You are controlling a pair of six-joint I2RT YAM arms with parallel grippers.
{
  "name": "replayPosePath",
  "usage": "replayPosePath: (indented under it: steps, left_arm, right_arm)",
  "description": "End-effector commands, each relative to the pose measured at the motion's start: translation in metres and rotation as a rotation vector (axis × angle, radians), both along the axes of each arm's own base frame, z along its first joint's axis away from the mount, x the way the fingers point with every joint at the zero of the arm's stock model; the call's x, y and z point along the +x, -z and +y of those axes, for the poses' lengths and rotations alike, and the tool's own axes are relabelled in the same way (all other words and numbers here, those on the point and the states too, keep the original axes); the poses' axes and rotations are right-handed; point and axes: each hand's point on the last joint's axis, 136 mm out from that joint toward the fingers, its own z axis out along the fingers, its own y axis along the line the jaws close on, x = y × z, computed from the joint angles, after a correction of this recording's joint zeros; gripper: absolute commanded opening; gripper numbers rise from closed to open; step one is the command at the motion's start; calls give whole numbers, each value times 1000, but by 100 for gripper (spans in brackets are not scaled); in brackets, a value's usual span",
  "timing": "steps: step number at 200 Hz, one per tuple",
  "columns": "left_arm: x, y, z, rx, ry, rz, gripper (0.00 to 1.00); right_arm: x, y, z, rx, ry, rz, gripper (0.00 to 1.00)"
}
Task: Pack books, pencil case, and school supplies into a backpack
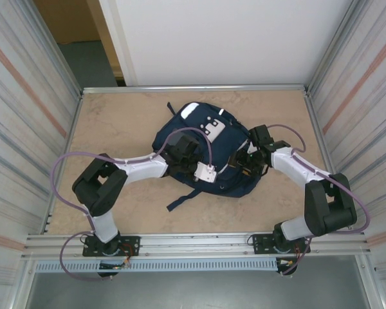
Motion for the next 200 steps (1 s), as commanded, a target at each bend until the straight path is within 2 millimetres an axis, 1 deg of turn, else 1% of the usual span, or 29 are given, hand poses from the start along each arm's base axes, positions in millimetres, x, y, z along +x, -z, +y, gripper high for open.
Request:
replayPosePath:
  steps: [1, 11, 20, 26, 44, 56, 63, 85, 97, 103, 112, 118, 129, 141, 158, 168, 177, 186, 200]
  left_arm:
    - [-4, -25, -4, -92, -35, 50, 0]
    - [-7, -33, -1, -113, -76, 78, 0]
    - [-13, -39, 3, -129, -105, 118, 0]
    - [-19, -44, 5, -144, -112, 155, 0]
    - [-39, -55, 12, -177, -135, 209, 0]
    - [-46, -61, 17, -203, -168, 212, 0]
    - [-50, -61, 22, -213, -196, 230, 0]
    - [-54, -64, 35, -240, -289, 283, 0]
    - [-55, -62, 37, -239, -323, 328, 0]
    - [-55, -61, 37, -235, -332, 352, 0]
    - [-53, -59, 37, -227, -358, 393, 0]
    - [-52, -58, 37, -222, -372, 421, 0]
    - [-46, -58, 35, -218, -406, 474, 0]
    - [-41, -60, 32, -235, -415, 532, 0]
    - [-38, -68, 27, -283, -403, 591, 0]
    - [-36, -72, 27, -315, -399, 627, 0]
    - [-33, -76, 28, -343, -402, 669, 0]
    - [-31, -77, 29, -361, -414, 721, 0]
    - [-31, -82, 29, -377, -405, 785, 0]
  right_arm:
    - [19, -4, 5, 15, -27, -52, 55]
    - [28, -1, 6, 17, -30, -70, 51]
    - [38, -1, 12, 31, -43, -91, 42]
    - [45, -1, 19, 46, -59, -105, 37]
    - [62, -3, 44, 63, -113, -141, 30]
    - [72, -7, 64, 73, -154, -162, 29]
    - [76, -6, 75, 81, -180, -166, 29]
    - [89, -10, 109, 124, -242, -195, 29]
    - [95, -16, 117, 146, -259, -204, 30]
    - [96, -19, 117, 149, -264, -212, 30]
    - [98, -27, 112, 142, -265, -227, 33]
    - [96, -33, 108, 133, -268, -236, 36]
    - [92, -44, 94, 97, -268, -256, 44]
    - [83, -50, 74, 31, -265, -267, 50]
    - [64, -52, 43, -73, -246, -284, 52]
    - [49, -52, 33, -92, -253, -294, 53]
    - [34, -53, 31, -85, -276, -313, 53]
    - [19, -54, 34, -73, -313, -342, 52]
    - [-4, -58, 49, -67, -425, -438, 51]
